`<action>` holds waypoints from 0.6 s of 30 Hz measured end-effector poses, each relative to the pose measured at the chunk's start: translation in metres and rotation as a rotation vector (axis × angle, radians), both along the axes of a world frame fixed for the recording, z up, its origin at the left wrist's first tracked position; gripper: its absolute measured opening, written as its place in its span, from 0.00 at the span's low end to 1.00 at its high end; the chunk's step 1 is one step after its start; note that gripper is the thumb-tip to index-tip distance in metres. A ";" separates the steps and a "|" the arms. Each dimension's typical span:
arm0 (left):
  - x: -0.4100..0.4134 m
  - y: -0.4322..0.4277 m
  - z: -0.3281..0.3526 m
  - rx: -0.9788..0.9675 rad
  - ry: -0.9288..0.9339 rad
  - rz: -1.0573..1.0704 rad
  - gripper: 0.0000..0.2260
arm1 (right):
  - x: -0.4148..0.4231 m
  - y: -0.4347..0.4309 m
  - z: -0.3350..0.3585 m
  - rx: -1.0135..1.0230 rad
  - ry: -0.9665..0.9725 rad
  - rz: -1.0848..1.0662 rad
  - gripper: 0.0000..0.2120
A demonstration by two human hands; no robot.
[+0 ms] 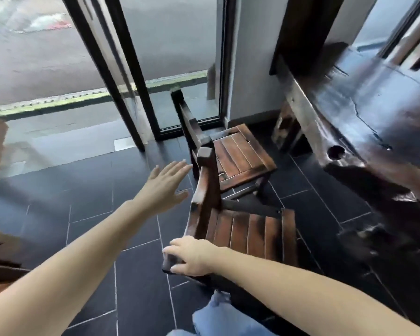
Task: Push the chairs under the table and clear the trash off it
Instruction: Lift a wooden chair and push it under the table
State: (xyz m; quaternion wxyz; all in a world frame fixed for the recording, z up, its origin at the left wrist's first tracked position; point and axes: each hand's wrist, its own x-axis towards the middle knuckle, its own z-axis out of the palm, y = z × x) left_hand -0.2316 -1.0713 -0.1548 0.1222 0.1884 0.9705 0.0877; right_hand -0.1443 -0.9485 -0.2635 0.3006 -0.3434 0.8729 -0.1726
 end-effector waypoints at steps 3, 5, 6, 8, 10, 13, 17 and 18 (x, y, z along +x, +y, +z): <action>-0.036 0.000 -0.009 0.000 -0.001 -0.056 0.31 | 0.000 -0.013 -0.011 0.011 -0.057 -0.017 0.22; -0.057 0.004 -0.015 -0.034 -0.030 -0.100 0.31 | 0.000 -0.018 -0.017 -0.042 -0.092 -0.103 0.18; -0.067 0.008 -0.019 -0.068 -0.059 -0.136 0.32 | 0.000 -0.020 -0.019 -0.055 -0.099 -0.133 0.17; -0.087 0.024 -0.028 -0.104 -0.101 -0.238 0.31 | -0.002 -0.027 -0.021 -0.057 -0.109 -0.186 0.20; -0.109 0.044 -0.036 -0.096 -0.091 -0.355 0.29 | -0.005 -0.035 -0.020 -0.023 -0.124 -0.245 0.19; -0.138 0.077 -0.050 -0.155 -0.075 -0.523 0.27 | -0.004 -0.044 -0.017 0.005 -0.159 -0.373 0.15; -0.170 0.101 -0.078 -0.352 -0.077 -0.688 0.28 | 0.010 -0.058 -0.013 0.012 -0.104 -0.690 0.12; -0.179 0.100 -0.087 -0.395 -0.070 -0.710 0.27 | 0.016 -0.065 -0.018 0.031 -0.026 -0.791 0.09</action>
